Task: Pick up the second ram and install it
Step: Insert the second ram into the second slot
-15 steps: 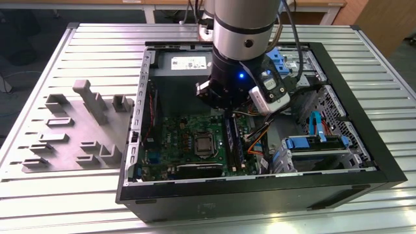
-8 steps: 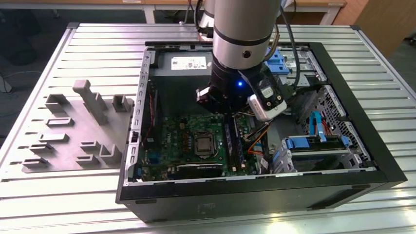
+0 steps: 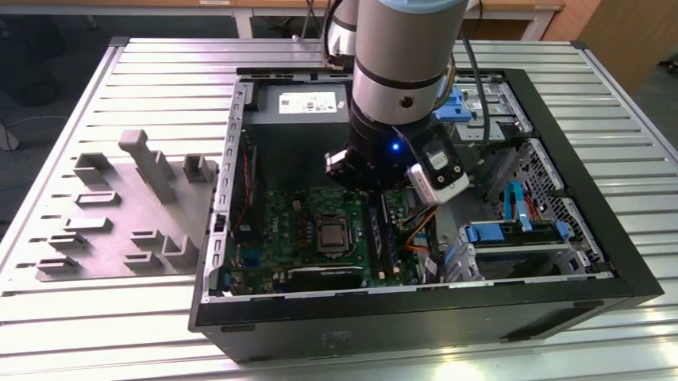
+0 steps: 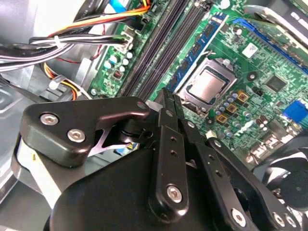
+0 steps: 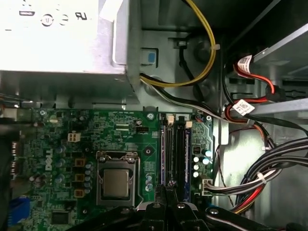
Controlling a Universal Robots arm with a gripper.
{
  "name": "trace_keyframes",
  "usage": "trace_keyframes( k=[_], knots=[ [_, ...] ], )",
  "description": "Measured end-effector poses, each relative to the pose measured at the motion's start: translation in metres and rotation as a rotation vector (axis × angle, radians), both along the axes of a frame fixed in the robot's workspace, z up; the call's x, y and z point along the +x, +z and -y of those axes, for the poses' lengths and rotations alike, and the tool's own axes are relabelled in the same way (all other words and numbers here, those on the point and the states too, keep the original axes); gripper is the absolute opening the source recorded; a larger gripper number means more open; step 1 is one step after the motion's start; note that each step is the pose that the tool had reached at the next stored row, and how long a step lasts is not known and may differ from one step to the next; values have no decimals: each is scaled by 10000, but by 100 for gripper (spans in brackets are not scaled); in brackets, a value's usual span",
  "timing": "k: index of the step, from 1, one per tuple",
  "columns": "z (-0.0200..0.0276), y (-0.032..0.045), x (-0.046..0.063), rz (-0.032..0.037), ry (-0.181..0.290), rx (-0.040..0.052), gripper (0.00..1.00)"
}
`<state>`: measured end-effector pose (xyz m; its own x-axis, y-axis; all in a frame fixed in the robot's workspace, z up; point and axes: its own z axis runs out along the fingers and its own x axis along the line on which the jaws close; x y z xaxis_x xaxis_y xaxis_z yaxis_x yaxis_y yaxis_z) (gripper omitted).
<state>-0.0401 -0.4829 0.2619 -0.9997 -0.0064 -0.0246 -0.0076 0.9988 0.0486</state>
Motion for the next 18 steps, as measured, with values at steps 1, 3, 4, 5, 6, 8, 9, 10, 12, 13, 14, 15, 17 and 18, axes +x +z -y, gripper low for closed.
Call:
trace_keyframes(
  k=[1, 3, 4, 5, 6, 8, 9, 10, 12, 13, 14, 15, 17, 18],
  knots=[
    [0, -9, 9, 0, -1, 1, 11],
    [1, -28, 21, 0, -2, 0, 11],
    [2, -39, 26, 0, -2, 0, 11],
    [3, -52, 31, 0, -2, 0, 11],
    [4, -66, 32, 0, -3, 0, 11],
    [4, -99, 33, 0, -5, 1, 11],
    [5, -117, 34, 0, -4, 2, 11],
    [5, -133, 35, 0, -4, 1, 11],
    [7, -165, 35, 0, -5, 1, 11],
    [8, -178, 35, 0, -7, 0, 11],
    [9, -190, 36, 0, -8, 1, 11],
    [11, -200, 36, 0, -10, 1, 11],
    [16, -219, 39, 0, -14, 1, 11],
    [18, -227, 40, -1, -16, 0, 11]
  ],
)
